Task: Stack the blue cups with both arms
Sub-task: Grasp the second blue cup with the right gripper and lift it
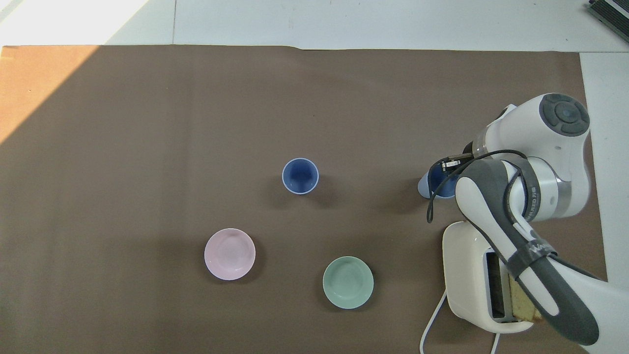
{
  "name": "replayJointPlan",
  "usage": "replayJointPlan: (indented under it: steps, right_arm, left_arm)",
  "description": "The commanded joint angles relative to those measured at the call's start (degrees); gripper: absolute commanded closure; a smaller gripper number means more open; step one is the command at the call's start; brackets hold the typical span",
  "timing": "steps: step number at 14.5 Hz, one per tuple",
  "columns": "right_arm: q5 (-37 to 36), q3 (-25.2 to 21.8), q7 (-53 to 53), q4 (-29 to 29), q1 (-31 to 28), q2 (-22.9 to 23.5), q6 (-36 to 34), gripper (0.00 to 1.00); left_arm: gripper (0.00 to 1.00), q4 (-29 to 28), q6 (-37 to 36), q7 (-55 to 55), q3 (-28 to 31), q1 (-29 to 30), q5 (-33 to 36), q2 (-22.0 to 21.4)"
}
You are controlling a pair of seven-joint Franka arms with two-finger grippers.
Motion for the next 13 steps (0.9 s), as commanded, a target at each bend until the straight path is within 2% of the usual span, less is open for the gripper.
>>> replayJointPlan:
  steps: [1, 7, 10, 13]
  right_arm:
    - [0.6, 0.2, -1.0, -1.0, -0.1, -0.9, 1.0, 1.00]
    - [0.5, 0.2, -0.8, 1.0, -0.1, -0.8, -1.3, 1.00]
    - [0.6, 0.2, -0.8, 5.6, -0.1, -1.5, -9.1, 1.00]
    - [0.6, 0.2, -0.9, 9.5, -0.2, -2.8, -15.1, 1.00]
  left_arm:
    - [0.00, 0.0, 0.4, -0.2, -1.0, 0.0, 0.2, -0.5]
    - [0.00, 0.1, 0.5, -0.5, -1.0, -0.1, 0.3, -0.4]
    - [0.00, 0.1, 0.5, -2.1, -1.5, -0.6, 0.4, -0.3]
    - [0.00, 0.1, 0.4, -2.0, -7.0, 3.9, 0.6, -0.4]
